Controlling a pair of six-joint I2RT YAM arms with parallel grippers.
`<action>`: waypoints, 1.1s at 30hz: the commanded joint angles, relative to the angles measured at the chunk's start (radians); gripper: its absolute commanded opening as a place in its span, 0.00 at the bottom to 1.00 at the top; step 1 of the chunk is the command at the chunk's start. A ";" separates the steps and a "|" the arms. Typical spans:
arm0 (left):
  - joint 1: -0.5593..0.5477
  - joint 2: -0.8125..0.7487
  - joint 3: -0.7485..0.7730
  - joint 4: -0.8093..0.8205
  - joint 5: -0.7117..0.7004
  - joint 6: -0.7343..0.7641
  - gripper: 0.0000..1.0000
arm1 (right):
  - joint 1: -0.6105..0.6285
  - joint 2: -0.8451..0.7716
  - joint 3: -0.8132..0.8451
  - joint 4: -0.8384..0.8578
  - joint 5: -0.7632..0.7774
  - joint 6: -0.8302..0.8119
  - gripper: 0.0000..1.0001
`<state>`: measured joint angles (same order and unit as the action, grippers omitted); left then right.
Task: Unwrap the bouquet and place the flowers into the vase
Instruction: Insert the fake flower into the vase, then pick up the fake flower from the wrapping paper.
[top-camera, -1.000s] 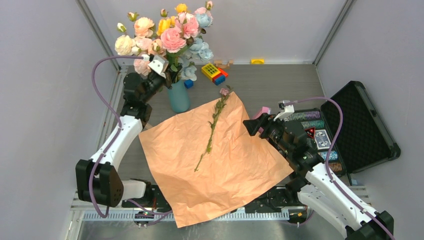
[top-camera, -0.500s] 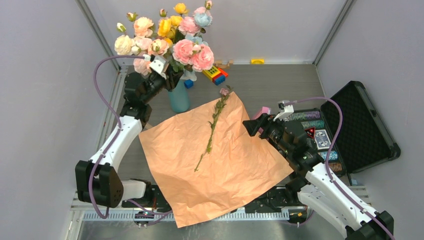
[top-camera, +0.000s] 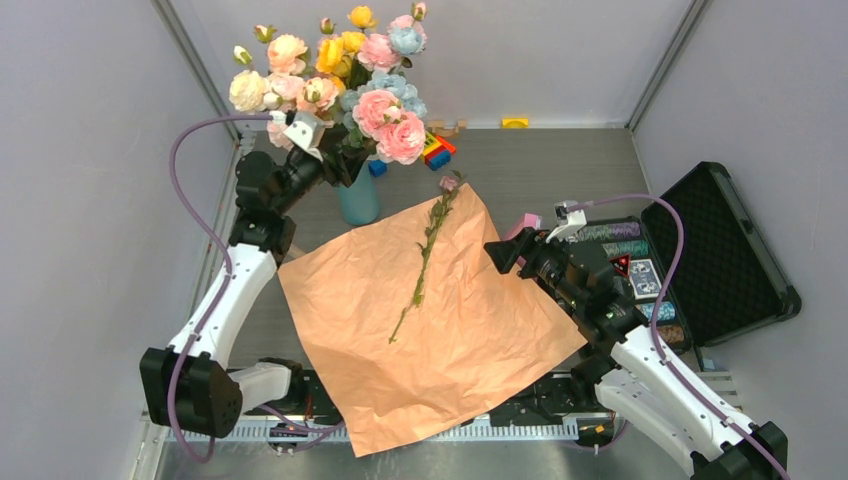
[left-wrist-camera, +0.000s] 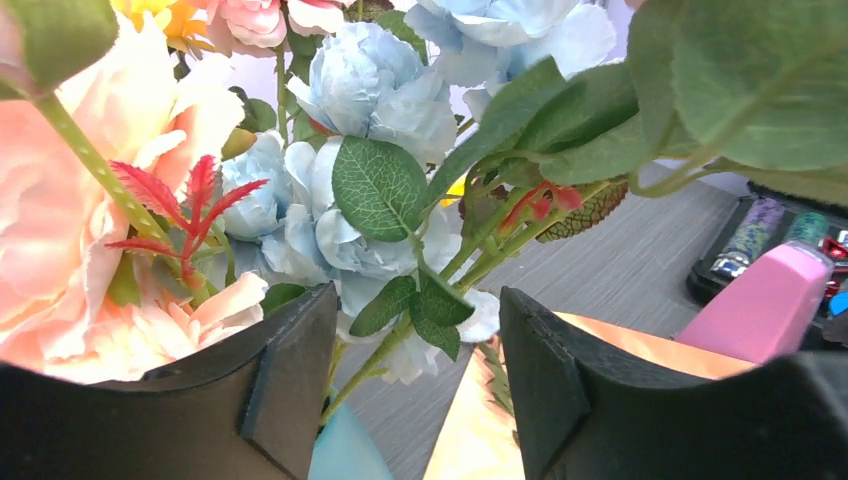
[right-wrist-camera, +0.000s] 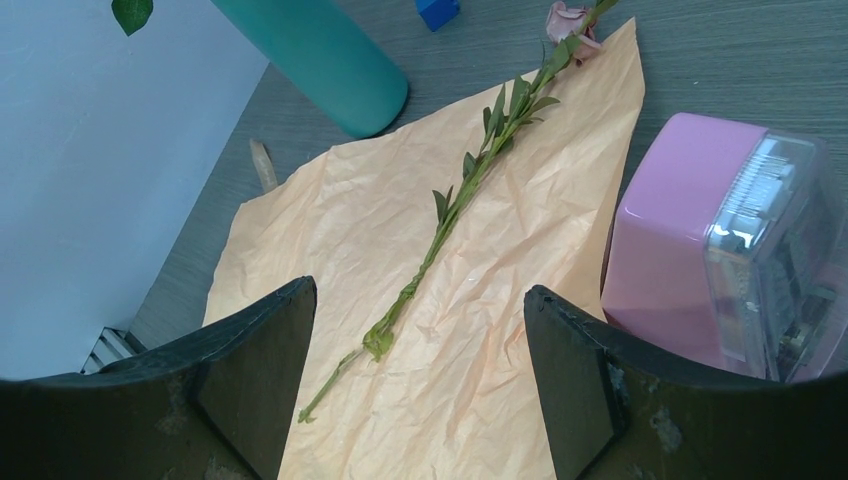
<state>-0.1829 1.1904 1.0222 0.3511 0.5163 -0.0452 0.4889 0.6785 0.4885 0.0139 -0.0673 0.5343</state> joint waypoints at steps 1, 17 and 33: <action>0.005 -0.069 -0.022 0.018 0.011 -0.062 0.65 | -0.004 -0.017 0.038 0.013 -0.029 0.006 0.81; 0.005 -0.218 -0.058 -0.158 0.066 -0.146 0.81 | -0.004 -0.024 0.065 -0.035 -0.045 0.016 0.81; 0.005 -0.324 0.018 -0.829 -0.117 -0.178 0.91 | 0.002 0.272 0.375 -0.350 -0.132 0.090 0.66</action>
<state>-0.1829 0.8680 0.9848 -0.2707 0.4519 -0.2291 0.4889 0.8696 0.7864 -0.2874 -0.1371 0.5785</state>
